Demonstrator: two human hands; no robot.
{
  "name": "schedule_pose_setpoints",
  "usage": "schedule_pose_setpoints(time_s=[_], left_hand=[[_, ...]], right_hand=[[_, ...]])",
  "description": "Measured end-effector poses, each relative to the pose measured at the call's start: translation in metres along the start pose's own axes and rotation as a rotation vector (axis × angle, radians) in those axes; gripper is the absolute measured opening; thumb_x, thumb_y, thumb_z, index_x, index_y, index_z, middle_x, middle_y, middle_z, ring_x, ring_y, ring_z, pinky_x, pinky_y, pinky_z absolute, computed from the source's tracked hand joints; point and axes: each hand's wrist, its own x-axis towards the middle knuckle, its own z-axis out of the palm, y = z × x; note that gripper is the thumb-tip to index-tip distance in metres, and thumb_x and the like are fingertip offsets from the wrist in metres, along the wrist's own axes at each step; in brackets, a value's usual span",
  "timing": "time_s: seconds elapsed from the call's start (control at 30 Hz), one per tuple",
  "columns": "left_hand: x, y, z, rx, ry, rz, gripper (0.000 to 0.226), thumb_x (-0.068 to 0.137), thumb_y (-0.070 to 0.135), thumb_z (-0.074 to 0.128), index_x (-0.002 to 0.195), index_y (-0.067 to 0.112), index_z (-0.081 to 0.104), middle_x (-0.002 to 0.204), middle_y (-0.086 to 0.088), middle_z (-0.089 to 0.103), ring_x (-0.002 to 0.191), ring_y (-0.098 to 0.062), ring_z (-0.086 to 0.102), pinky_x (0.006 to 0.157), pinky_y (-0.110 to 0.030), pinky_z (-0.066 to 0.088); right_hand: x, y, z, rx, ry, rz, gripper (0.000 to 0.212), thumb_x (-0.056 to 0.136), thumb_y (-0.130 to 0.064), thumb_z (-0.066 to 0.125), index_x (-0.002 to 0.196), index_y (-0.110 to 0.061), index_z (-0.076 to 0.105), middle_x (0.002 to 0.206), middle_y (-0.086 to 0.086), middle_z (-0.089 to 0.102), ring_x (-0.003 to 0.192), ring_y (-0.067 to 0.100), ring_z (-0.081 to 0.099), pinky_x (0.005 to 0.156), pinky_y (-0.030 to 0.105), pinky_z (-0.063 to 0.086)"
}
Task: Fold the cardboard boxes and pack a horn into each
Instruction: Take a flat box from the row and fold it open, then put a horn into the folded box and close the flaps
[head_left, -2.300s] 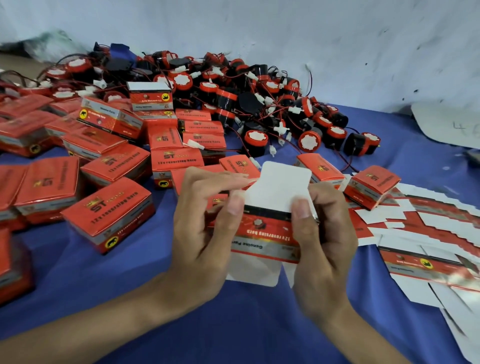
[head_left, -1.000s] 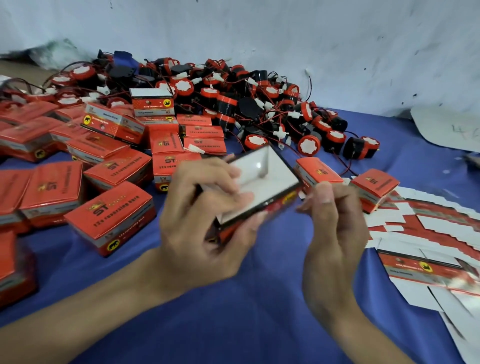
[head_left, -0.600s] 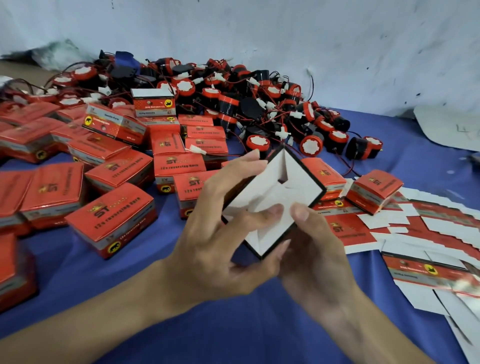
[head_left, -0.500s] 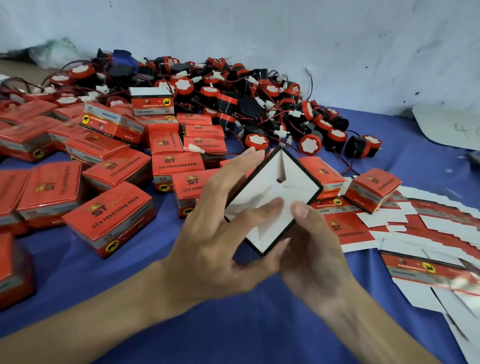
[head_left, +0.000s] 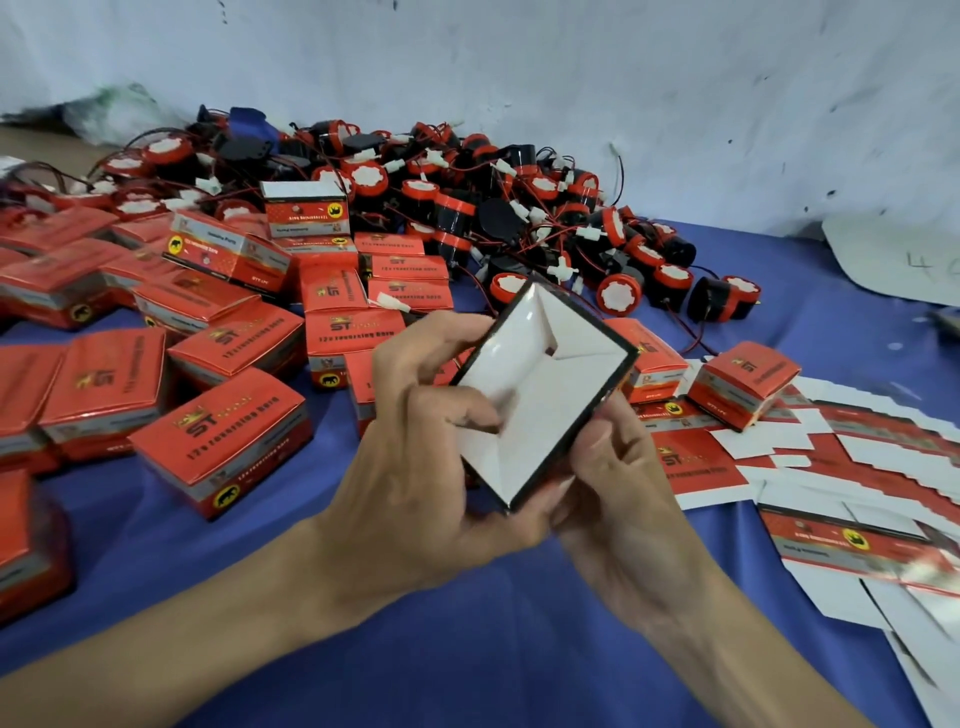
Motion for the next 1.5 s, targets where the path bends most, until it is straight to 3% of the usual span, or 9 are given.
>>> schedule_pose_setpoints(time_s=[0.3,0.47,0.67,0.83,0.93,1.1,1.17,1.3,1.5], left_hand=[[-0.008,0.001,0.004,0.027,-0.023,0.002,0.028,0.099,0.026,0.051,0.113,0.002,0.056,0.128,-0.016,0.041,0.132,-0.013,0.036,0.103,-0.024,0.037],[-0.013,0.008,0.007,0.029,-0.214,-0.105,0.046,0.102,0.024,0.037,0.144,0.009,0.028,0.148,-0.013,0.019,0.144,-0.019,0.016,0.114,-0.036,0.027],[-0.010,0.012,0.000,-0.254,-0.422,-0.303,0.077,0.099,0.042,0.038,0.151,0.007,-0.009,0.161,-0.008,-0.010,0.149,-0.024,-0.005,0.120,-0.047,0.011],[-0.002,0.017,0.000,-0.307,-0.298,-0.418,0.080,0.089,0.058,0.049,0.149,0.043,-0.001,0.153,0.015,0.023,0.138,0.001,0.029,0.109,-0.023,0.034],[-0.013,0.016,0.002,-0.153,-0.415,-0.298,0.069,0.092,0.052,0.046,0.147,0.043,0.006,0.137,0.011,0.038,0.117,-0.002,0.046,0.095,-0.027,0.045],[-0.023,0.016,0.004,-0.023,-0.507,-0.271,0.052,0.079,0.039,0.052,0.129,0.027,0.042,0.109,-0.001,0.045,0.081,-0.009,0.043,0.066,-0.013,0.030],[-0.023,0.012,0.005,0.082,-0.536,-0.263,0.045,0.075,0.041,0.053,0.115,0.021,0.047,0.103,0.000,0.046,0.077,-0.014,0.049,0.064,-0.015,0.030],[-0.024,0.004,0.005,0.164,-0.560,-0.252,0.040,0.073,0.040,0.051,0.105,0.016,0.049,0.100,-0.007,0.058,0.085,-0.026,0.060,0.072,-0.024,0.038],[-0.019,-0.003,0.000,0.191,-0.542,-0.255,0.035,0.071,0.033,0.052,0.097,0.010,0.059,0.089,-0.005,0.059,0.078,-0.021,0.054,0.066,-0.021,0.032]], right_hand=[[-0.001,-0.005,0.000,0.037,-0.033,-0.040,0.026,0.071,-0.025,0.069,0.096,-0.026,0.072,0.095,0.001,0.073,0.085,0.018,0.071,0.067,0.026,0.056],[0.000,-0.001,-0.007,-0.126,-0.030,-0.067,0.026,0.073,-0.038,0.074,0.097,-0.029,0.070,0.095,0.000,0.071,0.087,0.017,0.068,0.071,0.027,0.056],[0.012,-0.032,-0.038,-1.562,-0.036,-0.689,0.019,0.083,-0.016,0.057,0.072,-0.004,0.067,0.068,-0.005,0.062,0.062,0.011,0.055,0.057,0.017,0.046],[-0.002,-0.055,-0.031,-1.890,-0.534,-0.413,0.015,0.074,-0.008,0.059,0.072,-0.023,0.059,0.063,-0.008,0.060,0.056,0.011,0.050,0.043,0.020,0.036],[0.002,-0.074,-0.018,-1.694,-0.701,0.132,0.018,0.087,-0.038,0.050,0.078,-0.026,0.060,0.073,-0.019,0.063,0.065,-0.001,0.057,0.057,0.018,0.045],[0.084,-0.115,-0.040,-1.248,-0.235,0.105,0.019,0.088,-0.015,0.057,0.073,-0.010,0.068,0.073,0.000,0.073,0.060,0.012,0.068,0.053,0.019,0.049],[0.135,-0.086,-0.056,-1.363,-0.029,-0.023,0.006,0.090,-0.011,0.059,0.089,-0.011,0.065,0.085,-0.001,0.073,0.075,0.012,0.068,0.064,0.027,0.053],[0.212,-0.011,-0.081,-1.823,-0.094,0.216,0.061,0.092,-0.032,0.060,0.144,-0.010,0.035,0.145,0.017,0.039,0.133,0.032,0.038,0.108,0.038,0.031],[0.221,0.026,-0.093,-1.943,0.043,0.042,0.038,0.087,-0.033,0.065,0.119,-0.017,0.051,0.124,0.015,0.038,0.103,0.038,0.053,0.086,0.042,0.044]])
